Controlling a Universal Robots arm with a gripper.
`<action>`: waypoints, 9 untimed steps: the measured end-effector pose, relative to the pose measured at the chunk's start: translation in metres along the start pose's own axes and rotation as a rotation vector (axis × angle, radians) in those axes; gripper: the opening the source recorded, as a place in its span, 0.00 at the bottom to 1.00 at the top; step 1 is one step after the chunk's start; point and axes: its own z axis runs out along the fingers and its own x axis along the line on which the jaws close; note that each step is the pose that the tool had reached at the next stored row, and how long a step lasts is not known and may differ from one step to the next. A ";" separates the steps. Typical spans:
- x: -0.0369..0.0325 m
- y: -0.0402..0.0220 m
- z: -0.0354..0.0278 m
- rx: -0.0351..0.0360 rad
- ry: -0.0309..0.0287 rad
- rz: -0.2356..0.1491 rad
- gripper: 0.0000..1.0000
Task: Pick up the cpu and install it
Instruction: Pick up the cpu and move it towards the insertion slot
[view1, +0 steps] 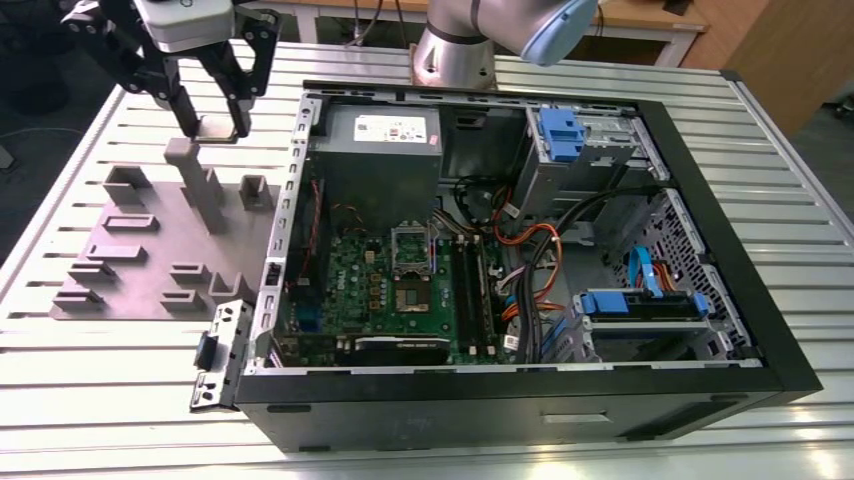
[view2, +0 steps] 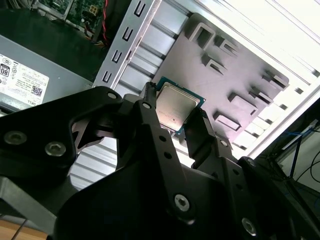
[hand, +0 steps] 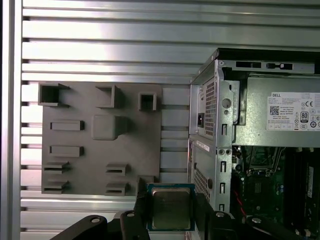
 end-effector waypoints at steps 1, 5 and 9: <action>-0.0002 0.0000 0.0000 0.0000 0.0000 0.000 0.47; -0.0011 0.0000 0.0000 -0.0001 0.0000 0.000 0.47; -0.0022 0.0000 0.0000 0.0000 0.0001 0.000 0.47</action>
